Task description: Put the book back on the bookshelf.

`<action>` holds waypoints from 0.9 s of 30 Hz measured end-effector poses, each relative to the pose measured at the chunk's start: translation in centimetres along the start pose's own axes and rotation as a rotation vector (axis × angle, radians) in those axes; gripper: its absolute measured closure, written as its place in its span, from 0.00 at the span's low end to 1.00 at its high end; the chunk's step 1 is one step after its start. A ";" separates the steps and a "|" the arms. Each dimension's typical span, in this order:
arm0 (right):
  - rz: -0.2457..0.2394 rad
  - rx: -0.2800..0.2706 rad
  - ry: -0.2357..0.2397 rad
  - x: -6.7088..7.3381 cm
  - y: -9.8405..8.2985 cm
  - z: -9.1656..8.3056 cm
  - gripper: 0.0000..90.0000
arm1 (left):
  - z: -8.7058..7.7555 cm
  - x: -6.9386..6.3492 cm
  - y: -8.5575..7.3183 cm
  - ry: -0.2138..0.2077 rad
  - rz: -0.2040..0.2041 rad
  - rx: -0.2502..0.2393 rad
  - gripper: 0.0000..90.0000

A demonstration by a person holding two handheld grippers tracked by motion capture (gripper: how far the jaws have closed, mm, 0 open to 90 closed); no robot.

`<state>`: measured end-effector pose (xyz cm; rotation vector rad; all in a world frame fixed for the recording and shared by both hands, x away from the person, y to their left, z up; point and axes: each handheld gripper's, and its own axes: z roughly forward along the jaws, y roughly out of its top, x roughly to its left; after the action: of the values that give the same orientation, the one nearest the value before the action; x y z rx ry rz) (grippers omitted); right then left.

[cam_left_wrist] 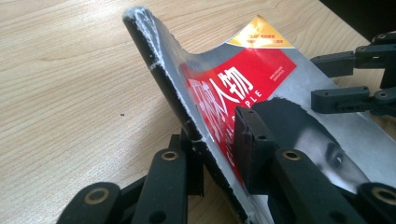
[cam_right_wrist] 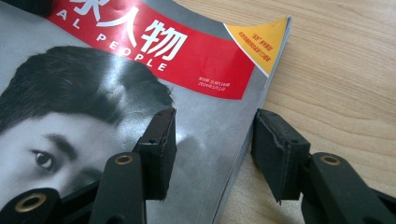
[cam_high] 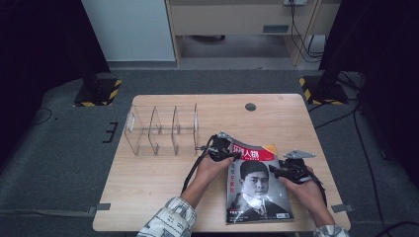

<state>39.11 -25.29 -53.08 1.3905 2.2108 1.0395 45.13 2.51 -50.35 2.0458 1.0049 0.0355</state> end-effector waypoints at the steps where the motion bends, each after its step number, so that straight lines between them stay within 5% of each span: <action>1: -0.002 -0.004 0.000 0.0 0.0 0.0 0.56 | 0.0 0.0 0.0 -0.003 -0.003 0.003 0.79; 17: -0.004 -0.006 0.000 0.1 -0.1 0.0 0.56 | 0.8 -0.1 1.2 -0.061 -0.039 0.039 0.58; 27: -0.007 -0.013 0.015 0.3 -0.1 0.2 0.53 | 1.4 0.4 1.5 -0.073 -0.035 0.046 0.65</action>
<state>39.03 -25.01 -53.25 1.3733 2.2139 1.0637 46.84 1.35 -50.38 2.0550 1.0043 -0.0809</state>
